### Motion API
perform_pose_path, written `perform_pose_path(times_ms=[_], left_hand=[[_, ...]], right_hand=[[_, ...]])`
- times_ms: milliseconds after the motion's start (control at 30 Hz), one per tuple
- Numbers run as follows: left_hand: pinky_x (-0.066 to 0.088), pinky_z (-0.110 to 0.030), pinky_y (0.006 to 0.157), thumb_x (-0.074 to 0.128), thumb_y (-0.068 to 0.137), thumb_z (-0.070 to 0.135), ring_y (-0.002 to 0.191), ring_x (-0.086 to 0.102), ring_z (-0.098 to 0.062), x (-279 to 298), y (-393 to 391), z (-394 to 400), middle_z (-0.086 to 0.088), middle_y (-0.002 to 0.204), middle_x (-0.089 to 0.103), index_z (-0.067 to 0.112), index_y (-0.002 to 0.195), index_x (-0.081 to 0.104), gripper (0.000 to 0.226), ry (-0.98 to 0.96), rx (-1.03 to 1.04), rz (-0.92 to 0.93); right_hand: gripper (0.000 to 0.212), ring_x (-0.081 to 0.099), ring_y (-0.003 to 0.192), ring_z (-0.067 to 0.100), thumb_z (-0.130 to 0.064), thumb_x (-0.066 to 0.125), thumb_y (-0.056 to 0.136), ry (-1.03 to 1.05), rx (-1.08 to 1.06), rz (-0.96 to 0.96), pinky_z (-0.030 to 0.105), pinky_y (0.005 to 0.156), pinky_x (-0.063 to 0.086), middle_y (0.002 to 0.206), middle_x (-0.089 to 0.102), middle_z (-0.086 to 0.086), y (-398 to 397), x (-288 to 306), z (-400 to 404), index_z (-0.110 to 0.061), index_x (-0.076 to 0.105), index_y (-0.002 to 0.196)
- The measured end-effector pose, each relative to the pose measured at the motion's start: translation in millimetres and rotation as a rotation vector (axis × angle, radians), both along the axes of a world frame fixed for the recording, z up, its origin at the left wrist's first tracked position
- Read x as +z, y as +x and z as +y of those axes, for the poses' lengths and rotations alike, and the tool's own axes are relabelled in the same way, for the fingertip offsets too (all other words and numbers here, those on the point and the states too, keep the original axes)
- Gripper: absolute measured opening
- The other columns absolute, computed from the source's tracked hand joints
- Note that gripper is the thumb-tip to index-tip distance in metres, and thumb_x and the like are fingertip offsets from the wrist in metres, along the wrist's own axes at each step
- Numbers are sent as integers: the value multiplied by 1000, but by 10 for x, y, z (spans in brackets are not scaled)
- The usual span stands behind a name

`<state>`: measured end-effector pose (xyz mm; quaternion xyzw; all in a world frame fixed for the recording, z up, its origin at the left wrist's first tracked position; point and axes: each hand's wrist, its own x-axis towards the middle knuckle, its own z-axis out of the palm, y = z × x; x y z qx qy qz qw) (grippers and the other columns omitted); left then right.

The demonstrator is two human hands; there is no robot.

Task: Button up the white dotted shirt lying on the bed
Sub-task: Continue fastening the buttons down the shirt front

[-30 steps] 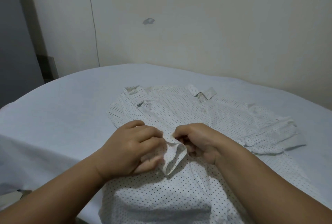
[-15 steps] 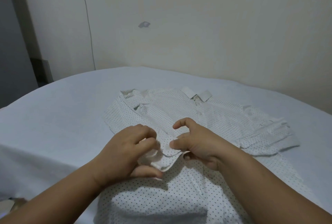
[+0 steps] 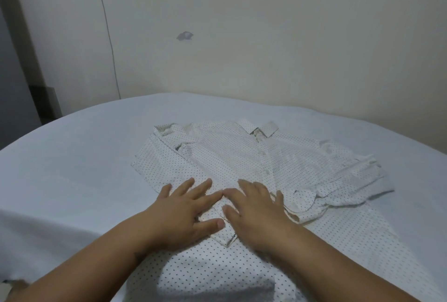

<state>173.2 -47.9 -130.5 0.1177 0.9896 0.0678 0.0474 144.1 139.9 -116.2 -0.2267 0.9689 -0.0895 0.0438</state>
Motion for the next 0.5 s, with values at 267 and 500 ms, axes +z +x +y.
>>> perform_pose_path(times_ms=[267,500], left_hand=[[-9,-59,113,6,54,98,146,-22,-18,71,-44,49,17,157,-24,56,141,-17,99,-103,-3,-136],[24,-47,112,39,84,72,129,44,-14,593,-298,280,8,140,50,35,135,46,63,-48,8,24]], right_hand=[[64,-20,147,25,-69,12,92,68,-27,-84,64,110,-16,162,-16,-10,-14,-219,54,-48,-11,148],[49,50,123,17,-59,31,97,-197,22,-169,47,107,35,142,52,-5,-104,301,211,-36,46,136]])
